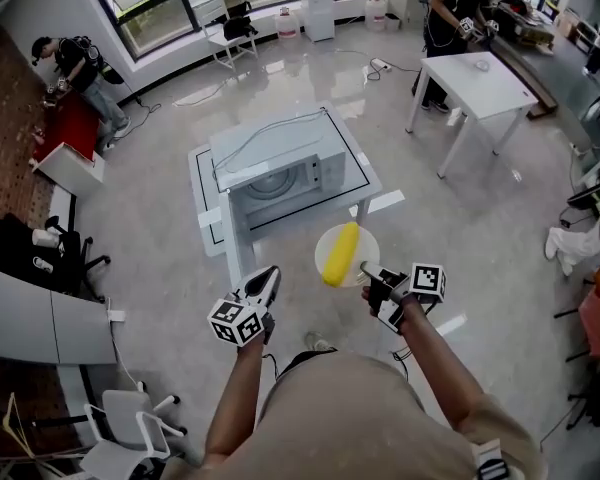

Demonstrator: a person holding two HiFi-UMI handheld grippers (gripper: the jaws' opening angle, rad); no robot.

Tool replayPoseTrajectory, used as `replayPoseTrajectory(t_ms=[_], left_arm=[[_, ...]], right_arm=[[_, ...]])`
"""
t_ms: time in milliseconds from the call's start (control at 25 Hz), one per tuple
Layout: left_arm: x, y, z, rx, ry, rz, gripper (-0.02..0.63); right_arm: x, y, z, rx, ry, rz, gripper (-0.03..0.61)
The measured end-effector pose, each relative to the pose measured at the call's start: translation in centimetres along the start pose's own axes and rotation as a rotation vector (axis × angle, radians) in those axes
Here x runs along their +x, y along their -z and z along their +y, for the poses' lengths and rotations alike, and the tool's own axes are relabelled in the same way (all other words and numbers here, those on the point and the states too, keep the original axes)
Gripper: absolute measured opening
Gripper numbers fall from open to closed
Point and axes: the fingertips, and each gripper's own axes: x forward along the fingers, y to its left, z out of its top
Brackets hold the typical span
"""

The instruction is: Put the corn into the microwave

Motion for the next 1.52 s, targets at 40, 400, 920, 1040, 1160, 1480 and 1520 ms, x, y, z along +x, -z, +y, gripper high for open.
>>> replayPoseTrajectory(t_ms=[40, 400, 920, 1040, 1160, 1480, 1520], left_arm=[[0.0, -0.2, 0.5, -0.001, -0.002, -0.003, -0.002], [0.9, -1.3, 4.0, -0.001, 0.0, -0.001, -0.002], [3.2, -1.2, 6.6, -0.015, -0.037, -0.025, -0.002], [3.3, -1.2, 6.6, -0.022, -0.051, -0.028, -0.002], [3.7, -1.4, 7.3, -0.028, -0.08, -0.03, -0.002], [6.3, -2.7, 9.8, -0.053, -0.188, -0.083, -0.002], [6.6, -3.0, 10.1, -0.062, -0.206, -0.093, -0.002]], right_arm=[[0.7, -0.1, 0.2, -0.011, 0.0, 0.005, 0.026], [6.3, -0.7, 1.5, -0.008, -0.011, 0.04, 0.026], [9.9, -2.8, -1.2, -0.008, 0.021, 0.05, 0.026], [10.4, -2.9, -1.6, -0.004, 0.039, 0.071, 0.026], [12.0, -3.6, -1.9, -0.02, 0.037, 0.111, 0.026], [17.1, -6.9, -1.2, -0.075, 0.015, 0.256, 0.026], [17.7, -7.4, -1.2, -0.094, 0.017, 0.278, 0.026]])
